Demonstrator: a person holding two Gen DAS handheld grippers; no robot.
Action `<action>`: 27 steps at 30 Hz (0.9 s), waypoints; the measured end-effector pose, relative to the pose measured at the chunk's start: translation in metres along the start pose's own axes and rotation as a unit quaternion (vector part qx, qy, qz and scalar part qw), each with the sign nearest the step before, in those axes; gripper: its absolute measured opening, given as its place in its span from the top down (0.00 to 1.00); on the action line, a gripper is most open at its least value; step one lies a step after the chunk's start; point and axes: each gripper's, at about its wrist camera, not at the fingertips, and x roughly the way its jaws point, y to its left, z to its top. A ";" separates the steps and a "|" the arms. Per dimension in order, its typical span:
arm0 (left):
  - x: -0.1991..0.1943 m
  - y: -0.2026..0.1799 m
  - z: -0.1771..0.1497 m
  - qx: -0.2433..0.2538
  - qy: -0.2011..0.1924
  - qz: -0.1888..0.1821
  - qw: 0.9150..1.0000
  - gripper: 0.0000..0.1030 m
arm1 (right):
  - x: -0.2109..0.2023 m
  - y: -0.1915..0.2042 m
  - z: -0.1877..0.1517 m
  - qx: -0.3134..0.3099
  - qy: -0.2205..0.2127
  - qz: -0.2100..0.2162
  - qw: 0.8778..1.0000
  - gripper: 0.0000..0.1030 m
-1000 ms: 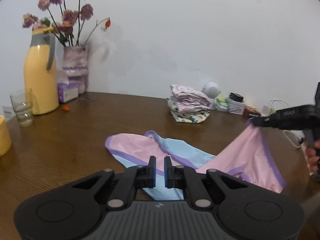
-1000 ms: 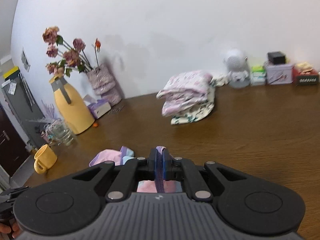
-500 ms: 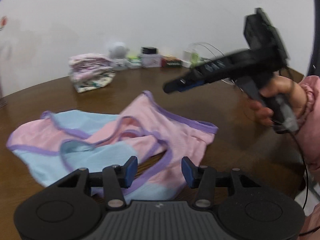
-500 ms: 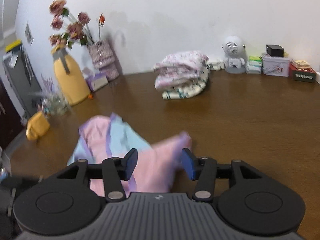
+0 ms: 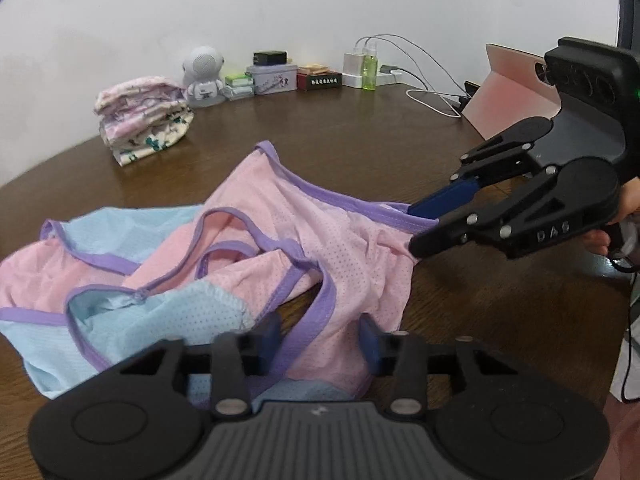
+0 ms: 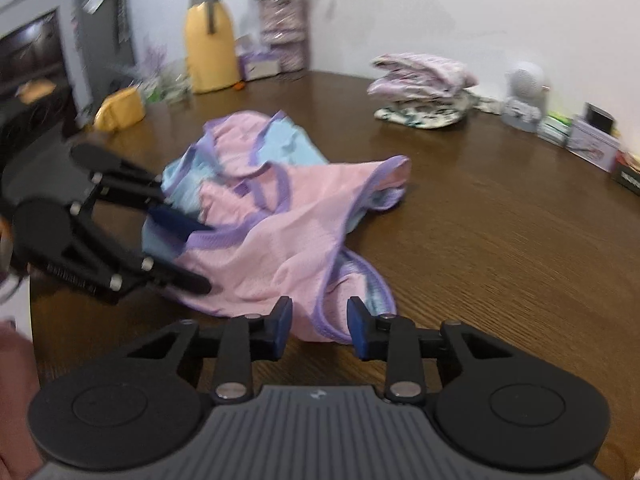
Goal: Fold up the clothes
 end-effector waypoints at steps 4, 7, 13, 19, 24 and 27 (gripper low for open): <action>-0.011 0.004 -0.001 -0.001 -0.007 -0.007 1.000 0.94 | 0.006 0.005 -0.001 -0.040 0.027 0.012 0.999 0.81; -0.030 0.004 -0.003 0.001 -0.029 0.003 1.000 0.96 | 0.004 0.007 -0.001 -0.043 0.030 0.023 0.998 0.95; -0.078 0.009 -0.015 -0.016 -0.069 0.026 0.997 0.96 | -0.010 0.004 0.005 0.010 -0.002 0.079 0.997 0.98; -0.088 0.012 -0.034 -0.026 -0.050 0.034 0.998 0.95 | -0.007 0.019 0.003 -0.002 0.003 0.093 0.996 0.97; -0.078 0.013 -0.045 -0.028 -0.032 0.019 0.999 0.90 | 0.002 0.037 0.000 -0.042 0.023 0.075 0.996 0.80; -0.073 0.014 -0.049 -0.022 -0.027 0.014 0.999 0.86 | 0.004 0.043 -0.003 -0.058 0.033 0.067 0.995 0.77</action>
